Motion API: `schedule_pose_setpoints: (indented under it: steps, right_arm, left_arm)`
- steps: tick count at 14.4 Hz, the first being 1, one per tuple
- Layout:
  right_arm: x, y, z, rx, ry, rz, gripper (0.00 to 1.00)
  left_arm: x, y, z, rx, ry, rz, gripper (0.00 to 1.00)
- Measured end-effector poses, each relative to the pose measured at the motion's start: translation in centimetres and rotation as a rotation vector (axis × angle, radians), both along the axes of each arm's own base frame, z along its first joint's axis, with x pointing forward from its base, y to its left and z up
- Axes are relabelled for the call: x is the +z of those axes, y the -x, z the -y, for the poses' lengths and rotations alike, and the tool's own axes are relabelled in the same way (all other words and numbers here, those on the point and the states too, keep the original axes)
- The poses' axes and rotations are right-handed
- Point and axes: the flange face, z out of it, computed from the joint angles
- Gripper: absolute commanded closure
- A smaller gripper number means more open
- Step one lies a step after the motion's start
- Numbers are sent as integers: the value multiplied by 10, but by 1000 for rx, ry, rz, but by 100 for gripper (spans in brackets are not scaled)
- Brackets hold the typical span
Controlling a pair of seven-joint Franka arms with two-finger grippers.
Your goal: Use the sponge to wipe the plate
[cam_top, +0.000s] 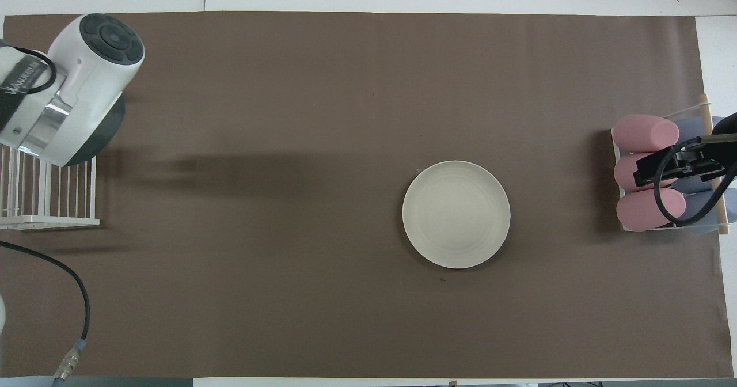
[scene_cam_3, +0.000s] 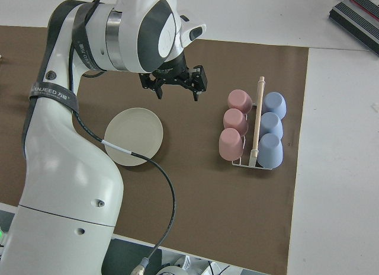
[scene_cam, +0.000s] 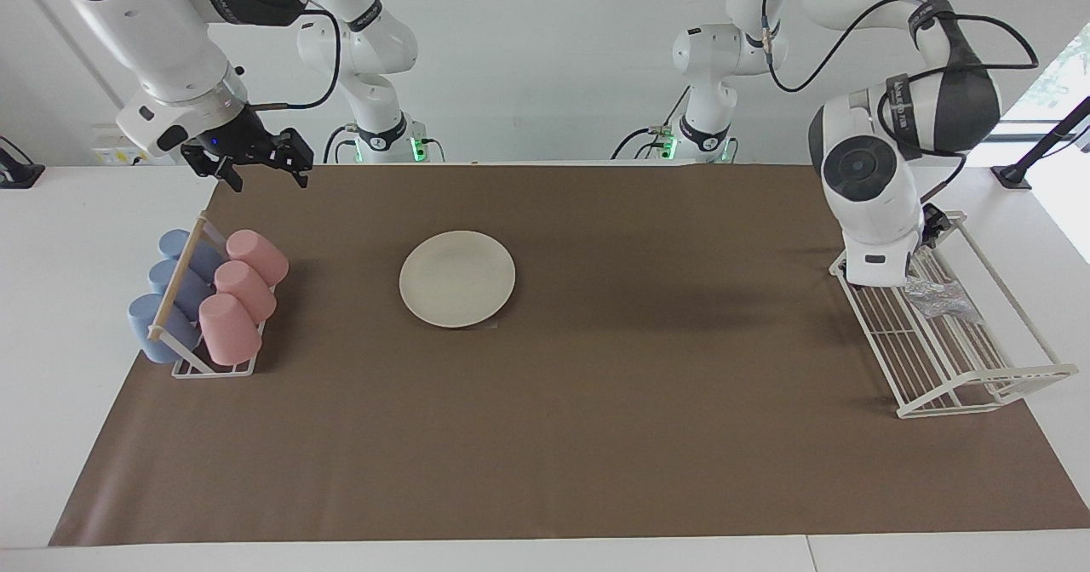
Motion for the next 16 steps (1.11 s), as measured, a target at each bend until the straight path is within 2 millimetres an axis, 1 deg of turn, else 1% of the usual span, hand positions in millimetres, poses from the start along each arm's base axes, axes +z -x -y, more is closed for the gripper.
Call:
schedule_pose_setpoints:
  steps: [2, 4, 6, 8, 10, 12, 16]
  right_arm:
    - [0, 0, 0, 0, 0, 0, 0]
    - [0, 0, 0, 0, 0, 0, 0]
    - [0, 0, 0, 0, 0, 0, 0]
    - [0, 0, 0, 0, 0, 0, 0]
    - [0, 0, 0, 0, 0, 0, 0]
    - [0, 0, 0, 0, 0, 0, 0]
    - [0, 0, 0, 0, 0, 0, 0]
  left_arm:
    - [24, 8, -7, 53, 110, 33, 0]
    - [52, 19, -22, 90, 221, 61, 0]
    - [81, 32, -35, 91, 302, 86, 0]
    - [105, 45, -40, 52, 334, 90, 0]
    - [119, 58, -37, 0, 370, 61, 0]
    - [129, 70, -36, -54, 415, 20, 0]
    - [136, 95, -46, -153, 568, -119, 0]
